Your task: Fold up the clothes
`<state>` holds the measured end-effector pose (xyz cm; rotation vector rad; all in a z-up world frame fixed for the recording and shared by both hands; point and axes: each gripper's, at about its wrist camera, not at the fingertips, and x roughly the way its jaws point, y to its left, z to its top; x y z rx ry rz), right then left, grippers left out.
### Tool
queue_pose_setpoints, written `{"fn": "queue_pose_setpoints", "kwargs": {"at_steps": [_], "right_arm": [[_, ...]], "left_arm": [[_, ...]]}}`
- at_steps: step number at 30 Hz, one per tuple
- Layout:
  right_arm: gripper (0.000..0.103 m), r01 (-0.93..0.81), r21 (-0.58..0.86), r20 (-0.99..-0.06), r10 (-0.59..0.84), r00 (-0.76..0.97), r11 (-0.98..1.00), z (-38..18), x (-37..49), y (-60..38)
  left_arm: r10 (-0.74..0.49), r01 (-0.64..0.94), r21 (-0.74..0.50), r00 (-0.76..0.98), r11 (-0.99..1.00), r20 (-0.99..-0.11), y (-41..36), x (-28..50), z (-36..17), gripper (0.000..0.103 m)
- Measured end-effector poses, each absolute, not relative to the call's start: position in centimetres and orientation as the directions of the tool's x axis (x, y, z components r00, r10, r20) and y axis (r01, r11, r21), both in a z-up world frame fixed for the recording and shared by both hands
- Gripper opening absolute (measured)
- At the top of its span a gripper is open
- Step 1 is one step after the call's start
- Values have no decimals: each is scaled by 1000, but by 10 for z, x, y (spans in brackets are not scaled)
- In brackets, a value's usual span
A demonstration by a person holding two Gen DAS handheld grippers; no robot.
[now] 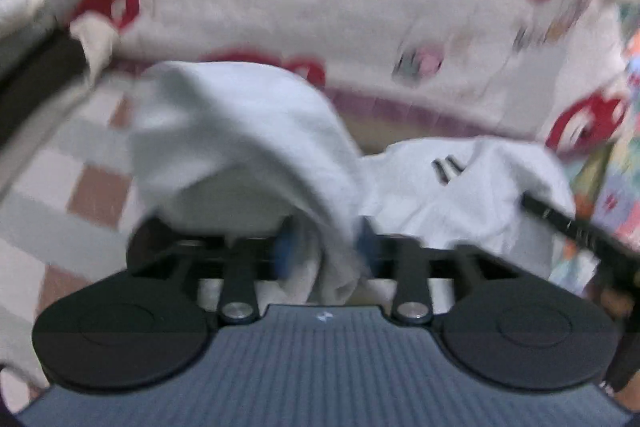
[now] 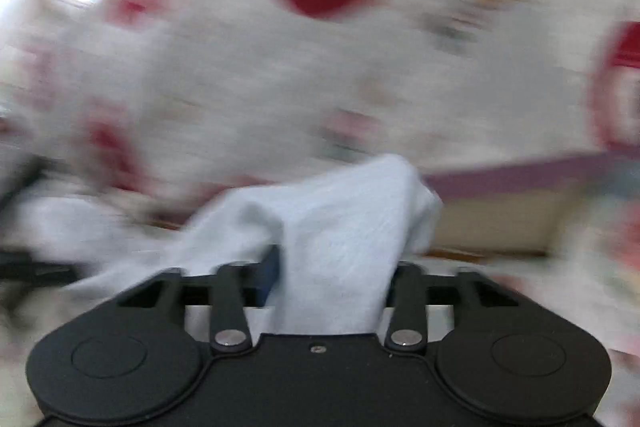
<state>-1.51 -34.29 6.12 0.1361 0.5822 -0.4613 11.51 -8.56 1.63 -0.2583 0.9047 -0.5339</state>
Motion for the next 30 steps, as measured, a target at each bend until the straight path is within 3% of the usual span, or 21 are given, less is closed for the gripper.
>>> {"fn": "queue_pose_setpoints", "kwargs": {"at_steps": [2,3,8,13,19,25,30], "right_arm": [[53,563,-60,-633,-468,616,824,41,-16,-362],[53,566,-28,-653,-444,613,824,34,-21,-367],[54,380,222,-640,-159,751,898,8,-50,-360],[57,266,128,-729,-91,678,955,-28,-28,-320],[57,257,76,-789,-99,607,964,-56,-4,-312],[57,301,108,-828,-82,555,948,-79,-11,-314],[67,268,41,-850,-108,515,962,-83,-12,-297]], "left_arm": [[-495,314,-386,472,867,-729,-85,111,-9,56],[-474,295,-375,454,879,-754,-78,110,-19,56],[-519,127,-511,364,850,-774,-35,130,-51,58],[-569,148,-555,344,819,-747,-44,136,-50,58],[-671,211,-637,262,742,-694,-64,125,-51,62],[-540,337,-439,322,833,-778,-86,116,-45,62],[-486,329,-380,356,864,-798,-83,117,-47,62]]}}
